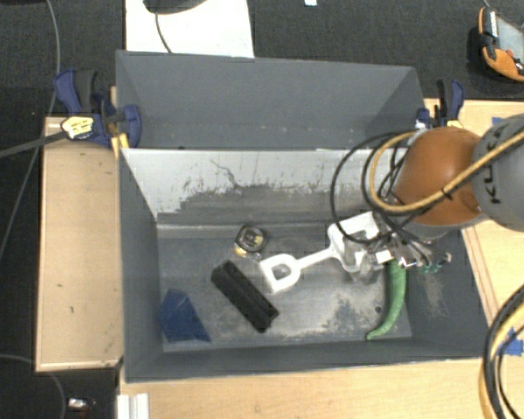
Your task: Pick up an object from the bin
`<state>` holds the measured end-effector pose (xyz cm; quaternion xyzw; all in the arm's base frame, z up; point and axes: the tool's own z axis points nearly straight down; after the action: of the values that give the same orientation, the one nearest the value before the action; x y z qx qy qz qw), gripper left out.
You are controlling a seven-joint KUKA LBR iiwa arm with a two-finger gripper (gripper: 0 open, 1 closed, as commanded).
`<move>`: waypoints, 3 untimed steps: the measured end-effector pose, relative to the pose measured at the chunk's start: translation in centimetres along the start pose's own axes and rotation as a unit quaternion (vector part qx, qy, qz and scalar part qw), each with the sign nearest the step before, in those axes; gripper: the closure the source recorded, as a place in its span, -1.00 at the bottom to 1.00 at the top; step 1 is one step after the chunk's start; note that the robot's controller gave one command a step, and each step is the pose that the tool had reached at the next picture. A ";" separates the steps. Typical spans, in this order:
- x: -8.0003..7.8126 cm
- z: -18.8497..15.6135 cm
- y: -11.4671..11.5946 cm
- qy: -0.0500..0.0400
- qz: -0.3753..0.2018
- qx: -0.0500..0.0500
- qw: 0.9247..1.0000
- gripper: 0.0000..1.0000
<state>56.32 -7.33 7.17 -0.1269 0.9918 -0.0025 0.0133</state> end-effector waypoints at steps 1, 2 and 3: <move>1.0 -3.3 -1.8 -0.002 -0.029 0.002 1.000 1.00; 1.0 -3.0 -1.6 -0.001 -0.025 0.000 1.000 1.00; -2.7 -7.6 -2.9 -0.005 -0.118 0.002 0.993 1.00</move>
Offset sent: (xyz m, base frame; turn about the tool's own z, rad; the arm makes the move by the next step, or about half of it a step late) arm -0.0063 -0.0089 0.0163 -0.0102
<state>59.46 -9.45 14.86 -0.2430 0.9698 -0.0059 0.0181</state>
